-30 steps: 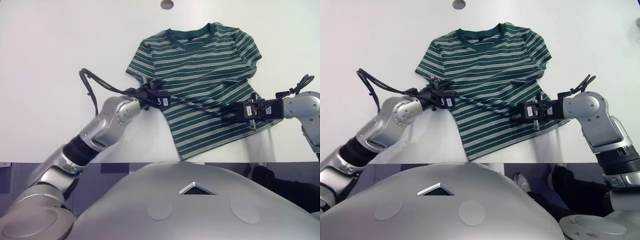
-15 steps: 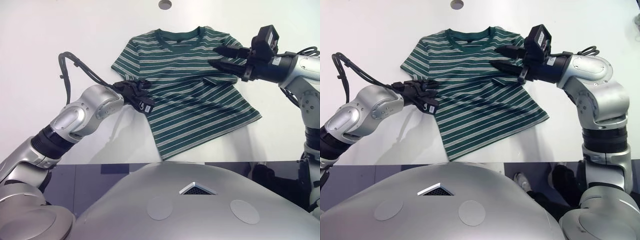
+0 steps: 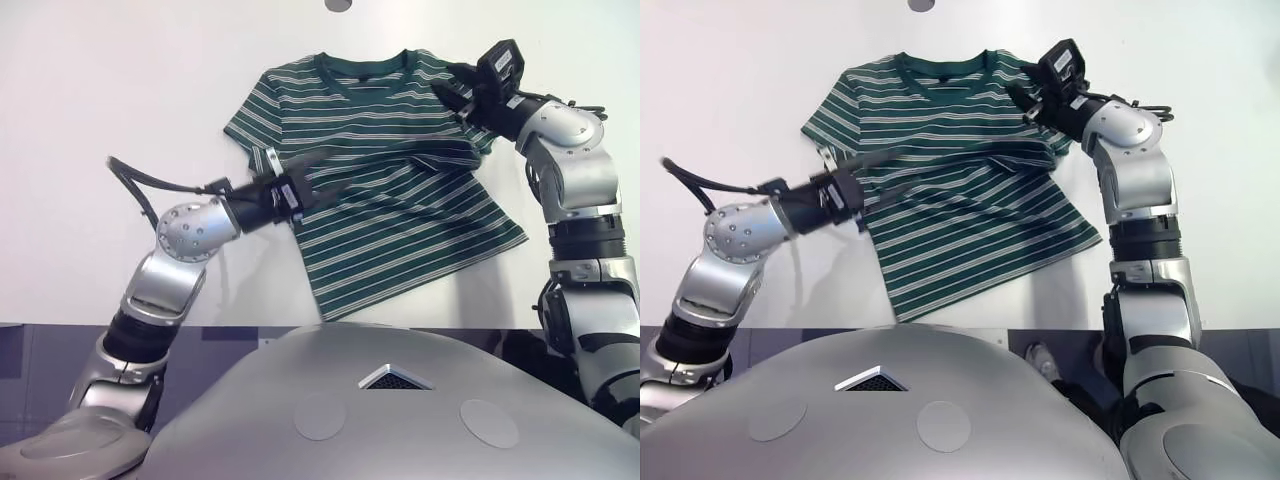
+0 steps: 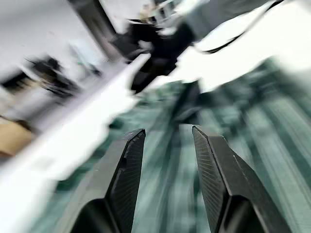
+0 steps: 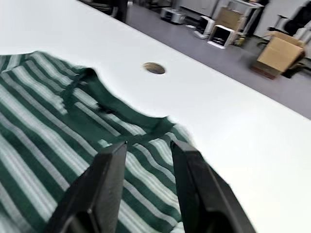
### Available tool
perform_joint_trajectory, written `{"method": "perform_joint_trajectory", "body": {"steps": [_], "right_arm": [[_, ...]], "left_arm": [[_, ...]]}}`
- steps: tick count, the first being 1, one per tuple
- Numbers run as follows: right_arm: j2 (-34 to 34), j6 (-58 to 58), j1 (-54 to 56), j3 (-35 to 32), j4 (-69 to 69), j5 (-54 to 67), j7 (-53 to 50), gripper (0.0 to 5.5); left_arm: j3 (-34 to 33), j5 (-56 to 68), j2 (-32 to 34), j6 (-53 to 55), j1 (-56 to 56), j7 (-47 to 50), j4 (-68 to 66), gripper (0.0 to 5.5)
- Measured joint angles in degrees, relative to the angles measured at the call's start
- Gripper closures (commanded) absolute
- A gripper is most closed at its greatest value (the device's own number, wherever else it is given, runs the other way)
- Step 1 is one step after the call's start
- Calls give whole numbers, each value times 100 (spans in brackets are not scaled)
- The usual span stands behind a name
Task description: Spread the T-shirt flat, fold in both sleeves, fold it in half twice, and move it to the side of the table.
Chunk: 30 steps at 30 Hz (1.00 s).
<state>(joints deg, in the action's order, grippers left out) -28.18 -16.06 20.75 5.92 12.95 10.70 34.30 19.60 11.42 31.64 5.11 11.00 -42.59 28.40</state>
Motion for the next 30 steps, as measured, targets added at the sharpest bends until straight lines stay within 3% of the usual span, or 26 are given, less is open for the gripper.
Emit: {"method": "perform_joint_trajectory", "body": {"steps": [5,11,21,24,30], "right_arm": [[282,169,548,-108,444,-173,-131,383],[419,167,621,-92,346,-188,40,383],[457,274,810,-104,405,-219,18,383],[410,253,764,213,506,-518,127,383],[563,668,1321,1124,2656,-1482,215,383]], "left_arm": [[515,946,-176,842,501,-421,-52,370],[1124,-65,-146,1242,127,-141,-784,370],[1860,-816,1583,-338,-300,-1178,-493,370],[1884,-818,1864,-631,-483,-1389,-519,370],[1852,-963,1929,-711,-859,-1595,-595,370]]}}
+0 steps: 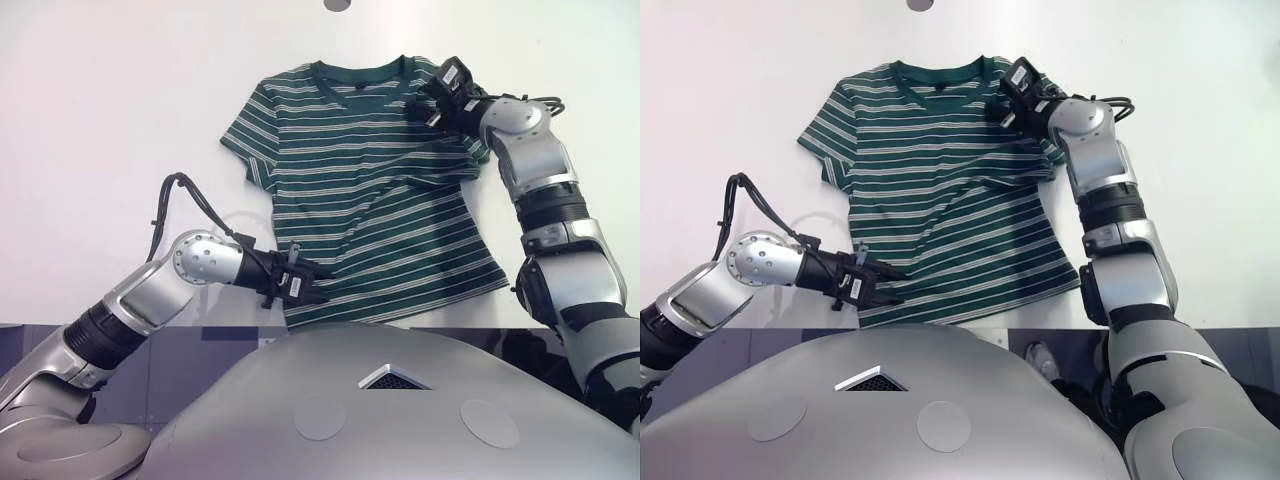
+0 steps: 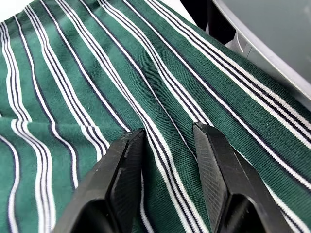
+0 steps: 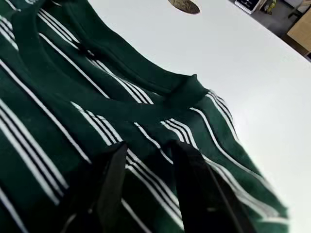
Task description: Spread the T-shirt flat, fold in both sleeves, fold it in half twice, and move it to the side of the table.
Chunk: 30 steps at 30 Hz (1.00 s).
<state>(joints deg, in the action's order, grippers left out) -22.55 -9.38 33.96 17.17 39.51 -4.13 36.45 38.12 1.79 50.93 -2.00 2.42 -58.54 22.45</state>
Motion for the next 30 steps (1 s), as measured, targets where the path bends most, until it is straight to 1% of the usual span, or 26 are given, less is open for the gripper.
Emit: {"method": "perform_joint_trajectory", "body": {"steps": [3,5,6,8,10,13,16,19,22,25,28,30], "right_arm": [[337,525,907,445,1578,-703,-704,383],[642,735,1438,651,2544,-1153,-1537,383],[807,827,1663,736,3014,-1408,-2159,383],[952,1083,1807,768,3479,-1658,-3108,383],[968,1563,1812,680,3645,-1761,-3640,383],[920,2861,1891,542,3550,-1854,-4311,383],[703,3817,1897,302,3175,-1835,-4603,383],[504,4248,1798,-4,2816,-1621,-4607,383],[272,4500,1216,-374,2030,-1380,-4556,383],[222,4358,700,-737,1419,-1138,-4591,383],[270,4082,317,-995,849,-1097,-4697,383],[287,3921,128,-1075,510,-1084,-4718,383]], "left_arm": [[-258,-374,-8,180,-383,165,-87,370],[-478,-677,-167,570,-705,366,-188,370],[-548,-845,-294,805,-841,484,-228,370],[-640,-1056,-480,953,-904,668,-242,370],[-689,-1166,-600,1049,-893,798,-247,370],[-701,-1269,-541,1078,-749,674,-59,370],[-674,-1090,-32,898,-461,60,390,370],[-675,-972,289,759,-224,-279,624,370],[-811,-659,476,902,46,-527,904,370],[-1183,211,289,1468,104,-598,1091,370],[-1879,941,-388,2203,-359,-91,1105,370],[-2287,1284,-558,2692,-633,144,1012,370]]}}
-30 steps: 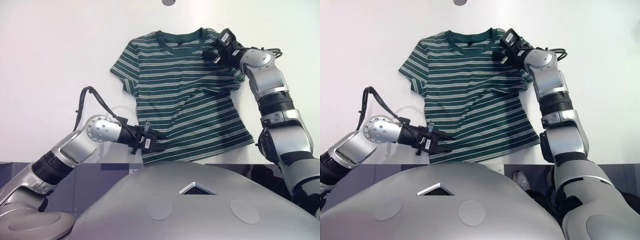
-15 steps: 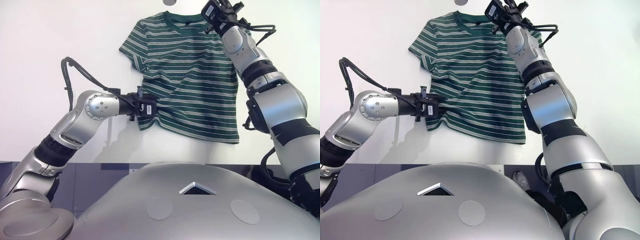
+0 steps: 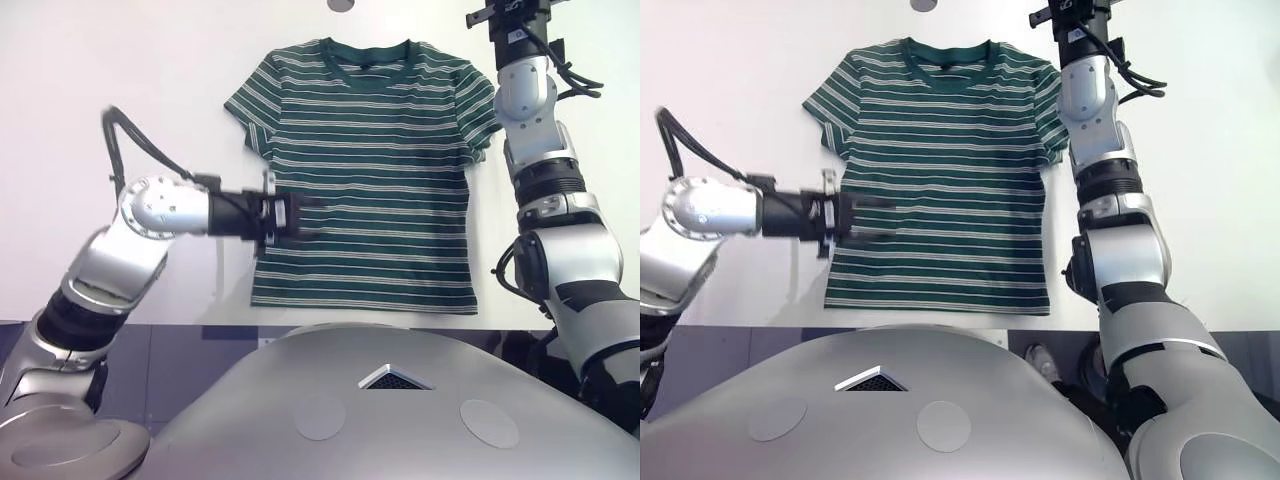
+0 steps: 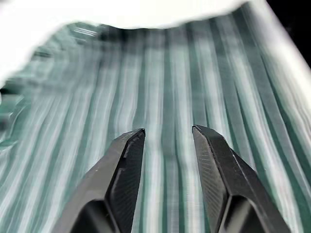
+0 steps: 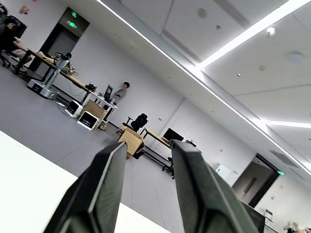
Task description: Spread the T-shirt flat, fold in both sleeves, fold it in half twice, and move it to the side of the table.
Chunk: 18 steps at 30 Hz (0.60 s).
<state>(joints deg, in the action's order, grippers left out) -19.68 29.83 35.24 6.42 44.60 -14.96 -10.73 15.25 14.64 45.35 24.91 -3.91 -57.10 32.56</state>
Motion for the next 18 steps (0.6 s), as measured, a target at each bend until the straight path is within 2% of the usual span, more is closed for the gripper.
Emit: {"method": "perform_joint_trajectory", "body": {"steps": [1,3,5,8,9,12,15,18], "right_arm": [[7,-80,-121,-79,-215,1,-27,383],[30,-231,-303,-200,-602,19,-108,383],[105,-464,-490,-373,-978,135,-142,383],[287,-713,-947,-407,-1399,144,-154,383],[363,-785,-1101,-404,-1528,142,-150,383],[536,-938,-1325,-385,-1856,130,-121,383],[702,-1101,-1439,-347,-2003,126,-85,383],[799,-1213,-1440,-335,-2112,128,-15,383]], "left_arm": [[-242,292,-131,415,-140,172,-61,370],[-789,559,-635,1334,-594,994,-174,331],[-1102,201,-1569,2121,-746,2581,-306,281],[-1504,-230,-2826,2745,50,4352,-273,230],[-1636,-365,-3116,2784,288,4739,-296,230],[-2143,-396,-3793,2674,416,5429,-715,230],[-2769,-110,-4526,2576,-17,5903,-1315,230],[-2899,32,-4867,2357,-545,6110,-1812,230]]}}
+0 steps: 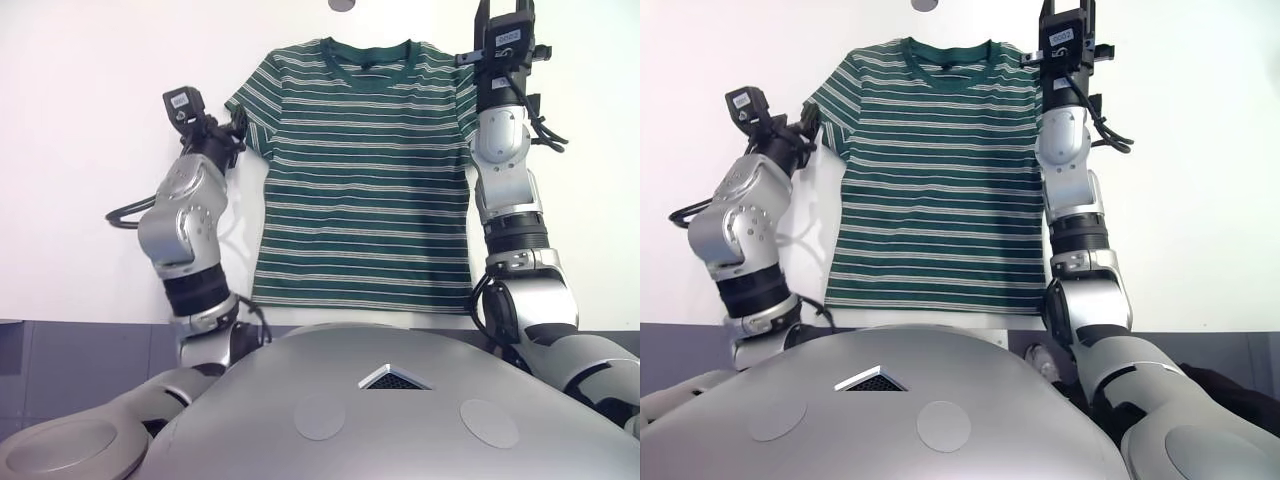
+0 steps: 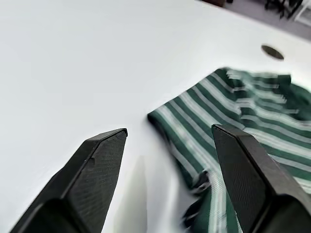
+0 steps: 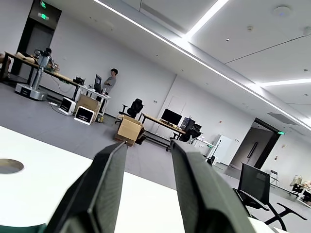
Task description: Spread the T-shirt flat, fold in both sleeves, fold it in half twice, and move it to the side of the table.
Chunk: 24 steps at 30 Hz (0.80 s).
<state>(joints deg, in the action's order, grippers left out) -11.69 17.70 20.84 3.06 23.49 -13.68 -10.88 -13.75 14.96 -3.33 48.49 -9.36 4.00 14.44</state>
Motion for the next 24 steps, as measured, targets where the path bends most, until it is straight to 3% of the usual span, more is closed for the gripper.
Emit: {"method": "perform_joint_trajectory", "body": {"steps": [3,10,24], "right_arm": [[105,-101,5,-2,-60,0,45,383],[178,-171,30,-40,-105,48,112,383],[306,-181,110,-63,-94,124,294,383]], "left_arm": [[-92,1,-52,-401,-234,82,-982,230],[220,-610,135,-1519,-219,208,-1758,230],[39,-548,-165,-2394,-608,379,-2753,481]]}}
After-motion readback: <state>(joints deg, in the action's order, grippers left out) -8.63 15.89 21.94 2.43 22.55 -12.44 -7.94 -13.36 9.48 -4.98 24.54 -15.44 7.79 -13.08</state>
